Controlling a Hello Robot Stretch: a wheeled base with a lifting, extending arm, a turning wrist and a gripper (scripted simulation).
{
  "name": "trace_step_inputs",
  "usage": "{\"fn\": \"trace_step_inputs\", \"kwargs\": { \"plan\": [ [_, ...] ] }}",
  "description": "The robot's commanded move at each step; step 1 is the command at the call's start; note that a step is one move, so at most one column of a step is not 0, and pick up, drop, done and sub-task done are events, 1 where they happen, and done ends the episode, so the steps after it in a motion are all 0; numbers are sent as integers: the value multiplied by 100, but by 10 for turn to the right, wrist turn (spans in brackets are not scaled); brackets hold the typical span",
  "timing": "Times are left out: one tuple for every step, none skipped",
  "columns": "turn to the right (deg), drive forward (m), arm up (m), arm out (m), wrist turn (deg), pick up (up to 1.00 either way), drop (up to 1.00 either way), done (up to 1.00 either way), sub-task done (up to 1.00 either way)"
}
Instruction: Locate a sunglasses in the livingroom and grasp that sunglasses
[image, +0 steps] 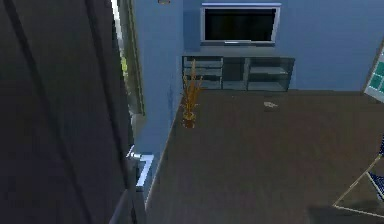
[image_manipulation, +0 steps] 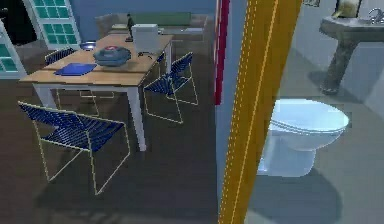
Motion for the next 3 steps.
{"fn": "trace_step_inputs", "kwargs": {
  "plan": [
    [450, 0, 0, 0, 0, 0, 0, 0, 0],
    [180, 0, 0, 0, 0, 0, 0, 0, 0],
    [0, 35, 0, 0, 0, 0, 0, 0, 0]
  ]
}}
